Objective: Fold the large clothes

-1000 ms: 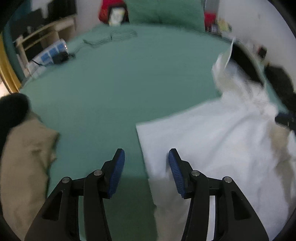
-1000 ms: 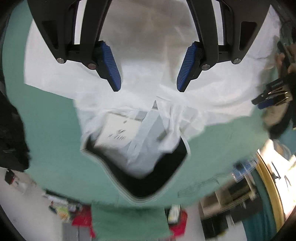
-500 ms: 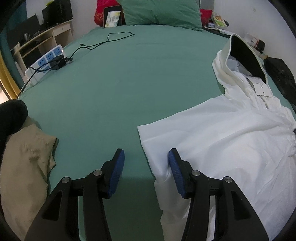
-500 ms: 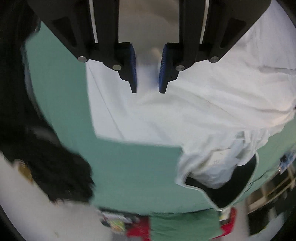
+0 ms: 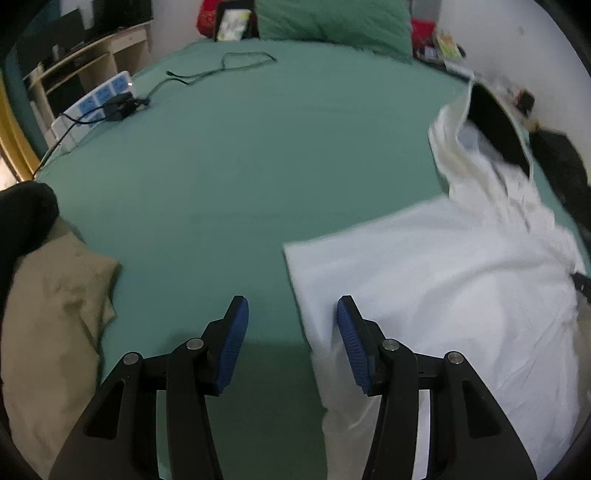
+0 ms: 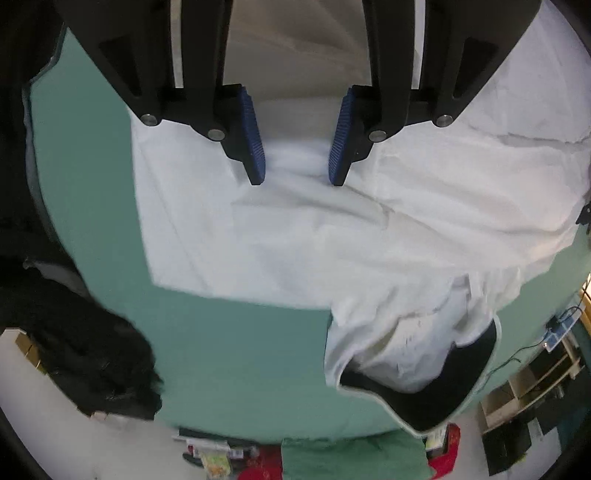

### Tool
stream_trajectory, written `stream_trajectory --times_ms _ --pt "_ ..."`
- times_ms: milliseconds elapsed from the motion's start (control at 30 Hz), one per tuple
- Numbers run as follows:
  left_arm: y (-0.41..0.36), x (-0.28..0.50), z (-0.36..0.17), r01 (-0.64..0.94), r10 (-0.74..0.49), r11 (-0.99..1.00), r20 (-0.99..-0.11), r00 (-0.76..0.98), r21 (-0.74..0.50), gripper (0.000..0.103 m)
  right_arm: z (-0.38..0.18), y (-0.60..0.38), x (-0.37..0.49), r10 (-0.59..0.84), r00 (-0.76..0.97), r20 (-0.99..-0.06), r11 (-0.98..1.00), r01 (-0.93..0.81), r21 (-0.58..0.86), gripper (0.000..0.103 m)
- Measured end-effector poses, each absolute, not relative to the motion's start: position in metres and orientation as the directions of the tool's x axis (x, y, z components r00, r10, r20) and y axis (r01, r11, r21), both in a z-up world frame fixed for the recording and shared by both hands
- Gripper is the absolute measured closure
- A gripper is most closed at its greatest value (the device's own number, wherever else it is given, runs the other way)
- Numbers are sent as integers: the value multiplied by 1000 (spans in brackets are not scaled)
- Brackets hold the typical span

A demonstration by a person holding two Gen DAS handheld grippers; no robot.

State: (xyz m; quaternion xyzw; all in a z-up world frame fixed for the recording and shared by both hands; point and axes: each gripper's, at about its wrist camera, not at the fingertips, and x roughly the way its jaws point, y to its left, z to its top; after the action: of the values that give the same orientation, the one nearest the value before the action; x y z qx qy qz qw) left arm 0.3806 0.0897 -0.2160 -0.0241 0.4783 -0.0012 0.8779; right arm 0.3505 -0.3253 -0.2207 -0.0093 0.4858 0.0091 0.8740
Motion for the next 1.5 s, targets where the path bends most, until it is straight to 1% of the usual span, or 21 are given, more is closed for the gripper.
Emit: stream_trajectory --times_ms 100,167,233,300,433,467,567,600,633,667,800,867,900,1033,1100,1200,1300,1333,1400,1467,1500 --pt "100 381 -194 -38 -18 998 -786 619 -52 50 -198 -312 358 -18 595 -804 992 -87 -87 66" --pt "109 382 -182 -68 11 997 -753 658 -46 50 -186 -297 370 -27 627 -778 980 -138 -145 62" --pt "115 384 -178 -90 29 995 -743 669 -42 50 -175 -280 392 -23 652 -758 962 -192 -194 58" --pt "124 387 -176 -110 48 993 -733 678 -37 50 -166 -257 421 -15 685 -728 936 -247 -252 58" --pt "145 396 -181 -167 109 986 -730 675 -8 50 -159 -222 476 -54 765 -642 883 -264 -388 58" --pt "149 398 -183 -179 114 984 -733 671 -11 50 -162 -215 490 -60 769 -637 870 -273 -410 58" --pt "157 400 -187 -186 107 982 -740 664 -25 50 -170 -198 521 -31 747 -664 854 -326 -407 58" --pt "159 401 -189 -189 110 982 -743 660 -23 50 -175 -196 531 -14 738 -674 852 -344 -394 59" --pt "159 400 -189 -190 109 981 -745 658 -24 50 -175 -194 532 4 730 -683 852 -360 -380 84" --pt "160 400 -190 -188 102 982 -748 655 -30 50 -180 -191 535 38 711 -702 844 -399 -358 101" --pt "154 399 -190 -166 79 985 -750 657 -42 50 -191 -177 506 73 724 -686 745 -496 -445 100" --pt "148 397 -192 -152 78 988 -750 656 -30 50 -191 -178 473 80 739 -668 697 -521 -493 100" --pt "146 397 -193 -144 68 989 -759 648 -34 50 -192 -180 453 86 744 -662 662 -539 -520 100" --pt "128 392 -184 -59 -81 986 -769 634 -153 50 -204 -196 401 136 733 -667 556 -614 -561 100" --pt "113 391 -173 5 -120 988 -752 649 -153 50 -212 -204 383 168 715 -679 515 -650 -558 100" --pt "87 403 -157 45 -141 988 -733 665 -150 50 -213 -216 380 205 691 -693 535 -672 -512 99" --pt "53 436 -148 119 -269 960 -711 650 -255 50 -215 -224 382 244 660 -710 556 -695 -456 98" --pt "41 451 -148 151 -324 943 -706 630 -297 47 -216 -225 385 249 655 -713 555 -700 -450 98" --pt "18 485 -159 196 -408 911 -718 564 -363 45 -218 -228 388 271 640 -719 565 -711 -420 97" --pt "3 510 -176 195 -438 897 -737 514 -397 44 -217 -235 392 296 629 -719 589 -713 -381 96" --pt "-4 519 -186 194 -444 895 -760 474 -402 44 -216 -239 394 314 611 -727 608 -718 -340 92"
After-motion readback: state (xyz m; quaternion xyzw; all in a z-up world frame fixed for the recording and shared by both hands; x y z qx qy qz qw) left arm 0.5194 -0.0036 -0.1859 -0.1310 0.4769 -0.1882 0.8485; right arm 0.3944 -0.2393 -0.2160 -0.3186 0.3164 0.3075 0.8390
